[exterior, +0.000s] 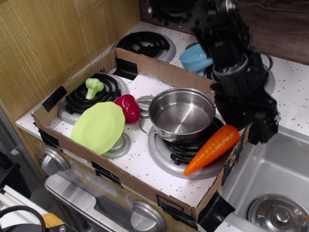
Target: Put carrot on plate
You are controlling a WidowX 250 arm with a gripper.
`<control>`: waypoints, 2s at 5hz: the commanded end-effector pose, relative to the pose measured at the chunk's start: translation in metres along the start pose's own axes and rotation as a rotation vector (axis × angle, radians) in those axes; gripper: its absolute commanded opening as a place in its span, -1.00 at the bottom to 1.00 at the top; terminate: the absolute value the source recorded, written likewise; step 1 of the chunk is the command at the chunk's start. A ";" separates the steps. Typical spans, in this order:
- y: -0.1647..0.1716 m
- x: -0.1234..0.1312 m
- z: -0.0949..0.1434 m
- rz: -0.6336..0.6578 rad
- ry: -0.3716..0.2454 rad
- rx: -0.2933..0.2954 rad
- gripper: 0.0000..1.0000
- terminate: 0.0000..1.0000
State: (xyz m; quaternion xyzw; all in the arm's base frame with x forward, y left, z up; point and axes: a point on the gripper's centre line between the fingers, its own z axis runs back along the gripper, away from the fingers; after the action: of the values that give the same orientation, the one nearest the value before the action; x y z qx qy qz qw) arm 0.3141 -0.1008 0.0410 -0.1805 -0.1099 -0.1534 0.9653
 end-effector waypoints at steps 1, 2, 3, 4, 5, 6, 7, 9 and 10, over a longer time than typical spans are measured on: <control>-0.004 0.007 0.015 0.032 -0.001 -0.011 -1.00 -1.00; -0.020 0.007 0.032 0.184 -0.008 0.000 -1.00 -1.00; -0.042 0.009 0.062 0.454 0.026 0.012 -1.00 -1.00; -0.038 0.013 0.087 0.543 0.116 -0.016 -1.00 -1.00; -0.010 0.006 0.105 0.454 0.071 0.153 -1.00 -1.00; 0.031 -0.003 0.118 0.404 0.009 0.351 -1.00 -1.00; 0.073 -0.023 0.133 0.478 0.007 0.498 -1.00 -1.00; 0.137 -0.056 0.153 0.694 0.012 0.504 -1.00 -1.00; 0.150 -0.071 0.150 0.945 -0.043 0.485 -1.00 -1.00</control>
State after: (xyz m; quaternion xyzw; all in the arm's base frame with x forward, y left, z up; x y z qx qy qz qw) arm 0.2757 0.1119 0.0921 0.0091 -0.0535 0.3459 0.9367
